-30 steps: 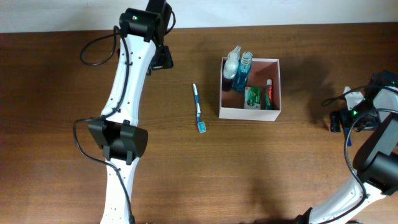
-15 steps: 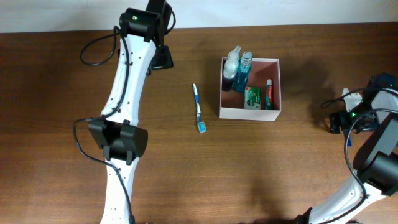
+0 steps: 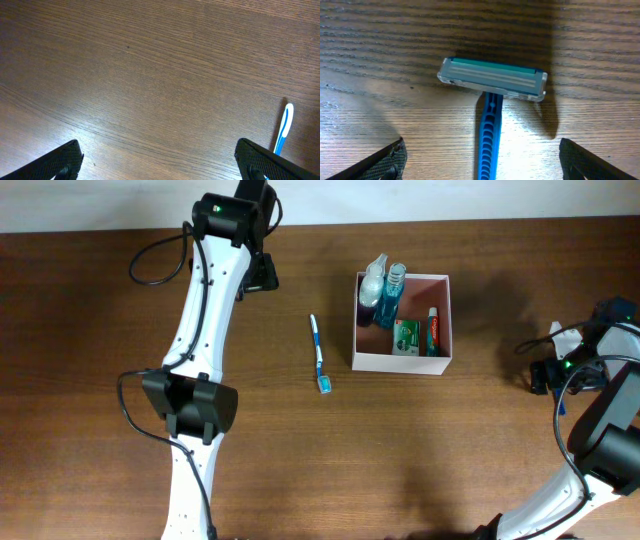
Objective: Pack container
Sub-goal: 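Close the right gripper on the razor handle and lift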
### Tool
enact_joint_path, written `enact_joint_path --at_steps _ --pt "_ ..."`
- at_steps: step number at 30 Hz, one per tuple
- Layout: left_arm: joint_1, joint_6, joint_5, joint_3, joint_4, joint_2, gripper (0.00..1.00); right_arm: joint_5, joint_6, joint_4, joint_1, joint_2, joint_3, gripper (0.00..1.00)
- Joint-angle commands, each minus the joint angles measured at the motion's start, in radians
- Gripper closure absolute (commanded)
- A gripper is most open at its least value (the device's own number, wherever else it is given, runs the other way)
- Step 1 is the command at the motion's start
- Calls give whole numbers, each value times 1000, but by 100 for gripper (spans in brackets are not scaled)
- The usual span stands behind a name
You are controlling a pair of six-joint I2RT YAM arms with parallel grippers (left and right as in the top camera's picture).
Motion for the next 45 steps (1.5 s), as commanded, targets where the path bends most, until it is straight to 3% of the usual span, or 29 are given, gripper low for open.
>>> enact_joint_path --at_steps 1,7,15,20,28,38,45 --pt "0 13 -11 -5 -1 -2 1 -21 5 8 3 14 -30 7" --pt "0 13 -11 -5 -1 -2 1 -103 4 5 -27 14 -30 3" --pt "0 13 -11 -5 -1 -2 1 -120 4 1 -57 14 -30 5" --pt "0 13 -11 -5 -1 -2 1 -119 4 5 -54 14 -30 25" --pt "0 13 -11 -5 -1 -2 1 -119 5 5 -54 14 -30 76" --pt "0 13 -11 -5 -1 -2 0 -119 9 -12 -53 14 -23 96" --pt "0 13 -11 -5 -1 -2 1 -157 43 -84 -53 14 97 96"
